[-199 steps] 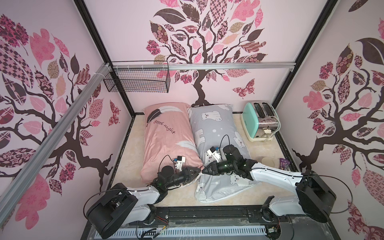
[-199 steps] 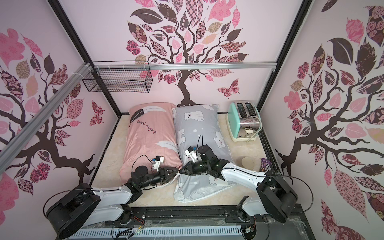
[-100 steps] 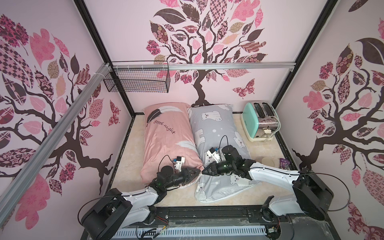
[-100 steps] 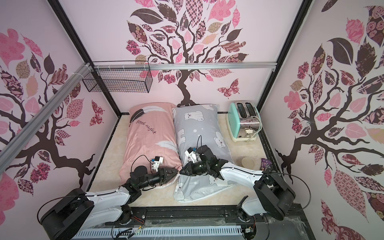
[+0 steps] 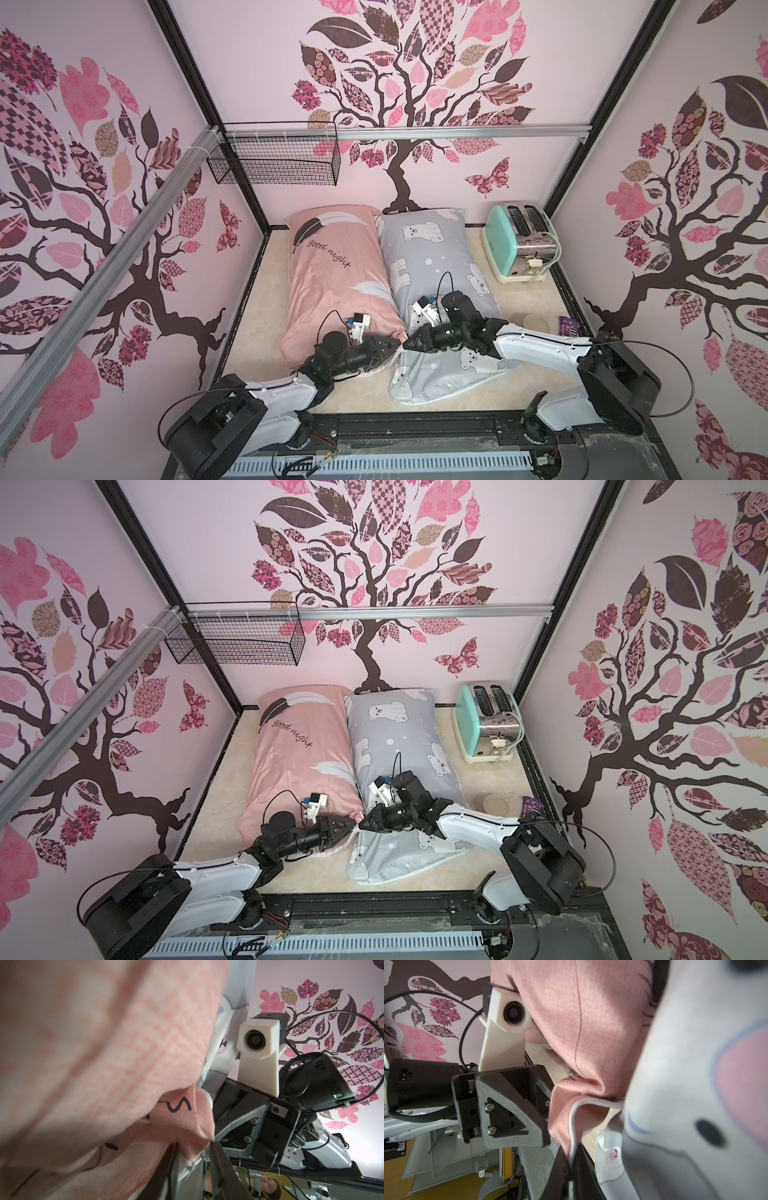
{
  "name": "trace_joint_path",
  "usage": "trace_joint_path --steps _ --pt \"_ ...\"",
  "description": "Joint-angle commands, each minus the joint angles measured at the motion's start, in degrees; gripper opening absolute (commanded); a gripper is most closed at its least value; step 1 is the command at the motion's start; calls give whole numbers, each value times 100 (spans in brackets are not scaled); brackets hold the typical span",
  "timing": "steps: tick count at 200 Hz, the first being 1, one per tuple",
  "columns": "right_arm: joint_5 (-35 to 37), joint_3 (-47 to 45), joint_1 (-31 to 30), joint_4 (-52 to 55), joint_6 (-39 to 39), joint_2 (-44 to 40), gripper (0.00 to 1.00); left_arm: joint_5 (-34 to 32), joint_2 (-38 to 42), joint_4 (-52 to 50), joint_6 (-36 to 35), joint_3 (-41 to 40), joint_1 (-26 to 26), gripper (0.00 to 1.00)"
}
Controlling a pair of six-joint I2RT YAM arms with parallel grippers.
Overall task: Zip up pillowcases
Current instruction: Zip the zipper on the pillowcase.
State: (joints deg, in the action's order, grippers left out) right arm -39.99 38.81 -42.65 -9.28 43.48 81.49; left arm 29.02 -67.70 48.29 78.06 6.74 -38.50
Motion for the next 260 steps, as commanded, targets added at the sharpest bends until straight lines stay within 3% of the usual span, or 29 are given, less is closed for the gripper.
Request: trace_joint_path --steps 1,63,151,260 --pt "79 146 20 -28 -77 52 0 76 56 86 -45 66 0 29" --pt "178 145 29 -22 -21 51 0 32 126 -177 -151 15 0 23" --pt "261 163 47 -35 46 101 0 -3 494 -844 -370 110 -6 24" --pt "202 155 44 -135 72 103 0 -16 99 -440 -287 165 -32 24"
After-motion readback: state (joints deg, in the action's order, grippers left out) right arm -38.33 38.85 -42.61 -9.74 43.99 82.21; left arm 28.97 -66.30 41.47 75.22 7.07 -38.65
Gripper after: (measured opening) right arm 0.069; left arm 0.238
